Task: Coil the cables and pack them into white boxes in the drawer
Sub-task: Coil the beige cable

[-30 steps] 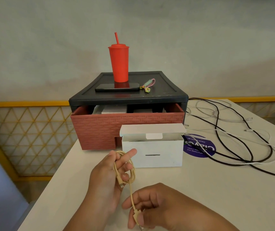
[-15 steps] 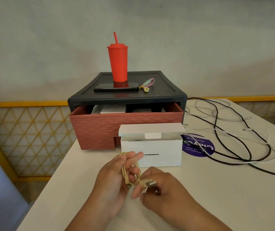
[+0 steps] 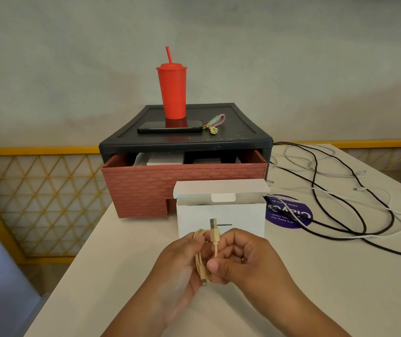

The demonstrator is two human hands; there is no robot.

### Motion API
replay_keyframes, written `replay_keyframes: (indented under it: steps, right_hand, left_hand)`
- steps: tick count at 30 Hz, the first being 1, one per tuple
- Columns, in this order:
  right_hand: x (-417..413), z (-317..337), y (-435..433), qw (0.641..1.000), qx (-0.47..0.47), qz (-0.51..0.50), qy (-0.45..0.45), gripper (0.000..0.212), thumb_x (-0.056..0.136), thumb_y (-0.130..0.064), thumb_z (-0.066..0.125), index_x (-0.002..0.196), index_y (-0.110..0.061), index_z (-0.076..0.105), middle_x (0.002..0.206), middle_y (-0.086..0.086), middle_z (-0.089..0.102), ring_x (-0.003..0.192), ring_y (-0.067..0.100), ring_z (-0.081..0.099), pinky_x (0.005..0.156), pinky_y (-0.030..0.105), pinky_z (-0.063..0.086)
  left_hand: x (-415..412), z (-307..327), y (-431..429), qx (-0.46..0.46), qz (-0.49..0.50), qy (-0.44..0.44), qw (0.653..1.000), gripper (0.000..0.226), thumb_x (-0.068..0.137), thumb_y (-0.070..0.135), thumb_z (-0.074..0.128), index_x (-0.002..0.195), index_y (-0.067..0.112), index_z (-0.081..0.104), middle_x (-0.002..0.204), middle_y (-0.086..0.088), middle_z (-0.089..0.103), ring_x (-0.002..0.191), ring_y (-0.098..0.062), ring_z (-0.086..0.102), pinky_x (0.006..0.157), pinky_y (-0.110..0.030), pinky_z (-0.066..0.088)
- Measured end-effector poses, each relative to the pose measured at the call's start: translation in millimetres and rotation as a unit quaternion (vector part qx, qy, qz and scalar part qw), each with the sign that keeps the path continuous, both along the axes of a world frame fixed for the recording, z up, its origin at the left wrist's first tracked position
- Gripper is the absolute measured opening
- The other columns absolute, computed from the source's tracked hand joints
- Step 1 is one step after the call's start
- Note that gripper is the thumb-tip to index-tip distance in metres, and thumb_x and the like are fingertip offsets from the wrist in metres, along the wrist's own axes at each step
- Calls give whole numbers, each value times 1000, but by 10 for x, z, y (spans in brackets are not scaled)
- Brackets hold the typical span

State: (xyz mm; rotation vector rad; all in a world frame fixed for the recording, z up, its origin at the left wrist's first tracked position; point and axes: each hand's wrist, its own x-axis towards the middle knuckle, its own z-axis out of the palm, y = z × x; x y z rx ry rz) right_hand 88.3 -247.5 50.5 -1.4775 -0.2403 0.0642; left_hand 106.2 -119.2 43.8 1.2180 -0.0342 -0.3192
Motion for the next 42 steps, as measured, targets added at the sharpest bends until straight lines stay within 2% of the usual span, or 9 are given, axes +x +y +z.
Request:
replay_keyframes:
  steps: [6, 12, 16, 21, 24, 28, 31, 37, 42]
  right_hand:
    - [-41, 4, -13, 993, -91, -10, -69, 22, 79, 7, 65, 67, -10, 62, 53, 0, 60, 48, 6, 55, 51, 15, 43]
    - [-41, -51, -28, 941, -235, -94, -224, 6, 68, -38, 63, 65, -39, 58, 99, -24, 52, 87, 5, 56, 68, 6, 41]
    - [4, -94, -40, 955, -202, -51, -210, 11, 74, -34, 61, 70, -28, 53, 93, -14, 54, 71, 9, 57, 68, 18, 49]
    - [36, -178, -33, 939, -248, -90, -220, 18, 79, -47, 46, 75, -30, 44, 84, -15, 48, 73, 7, 48, 62, 17, 38]
    - [5, -217, 6, 936, -252, -85, -233, 15, 84, -45, 42, 80, -30, 44, 82, -11, 53, 73, 10, 55, 63, 18, 42]
    - [5, -253, 34, 942, -231, -108, -217, 19, 81, -52, 36, 82, -34, 42, 79, 6, 59, 70, 20, 62, 68, 38, 49]
    - [22, -225, 26, 949, -201, -142, -199, 22, 82, -50, 42, 81, -28, 46, 71, 4, 58, 63, 19, 58, 62, 40, 50]
    - [35, -99, -49, 966, -107, -196, -127, 19, 92, -18, 52, 73, -16, 51, 59, -11, 60, 52, 2, 58, 49, 11, 40]
    - [58, -72, -65, 964, -92, -227, -107, 18, 93, -22, 49, 77, -14, 53, 68, -5, 63, 50, 4, 52, 54, 24, 40]
  left_hand:
    - [-41, -27, -9, 147, -28, -103, 983, 30, 99, 11, 35, 88, -3, 59, 65, -4, 62, 54, -13, 56, 56, -23, 47]
    - [-97, 58, -1, 213, -80, -145, 963, 29, 84, 31, 42, 72, 18, 65, 49, 1, 57, 43, -12, 45, 49, -18, 36]
    - [-93, 20, 8, 213, -95, -134, 963, 28, 69, 29, 39, 57, 12, 58, 45, -6, 51, 41, -16, 38, 49, -24, 33]
    - [-72, 6, 1, 117, -53, -29, 991, 32, 77, 18, 45, 47, 11, 50, 38, -5, 30, 33, -13, 24, 41, -21, 23]
    - [-89, -13, -36, 79, -58, 20, 995, 50, 91, 44, 39, 61, 11, 60, 40, -3, 29, 33, -12, 22, 39, -17, 21]
    - [-115, 11, -87, 75, -77, 3, 994, 60, 74, 63, 34, 67, 16, 71, 41, -2, 33, 35, -12, 28, 42, -21, 22]
    - [-100, 4, -80, 70, -108, -8, 992, 59, 76, 61, 46, 78, 5, 60, 43, -1, 37, 38, -13, 39, 48, -25, 33]
    - [-69, 6, -27, -8, -106, -18, 994, 39, 75, 38, 55, 78, 2, 68, 41, -1, 41, 47, -15, 49, 72, -34, 40]
    - [-51, 5, -12, -85, -113, 29, 990, 34, 72, 26, 62, 93, 0, 71, 49, -4, 45, 52, -16, 54, 68, -31, 47]
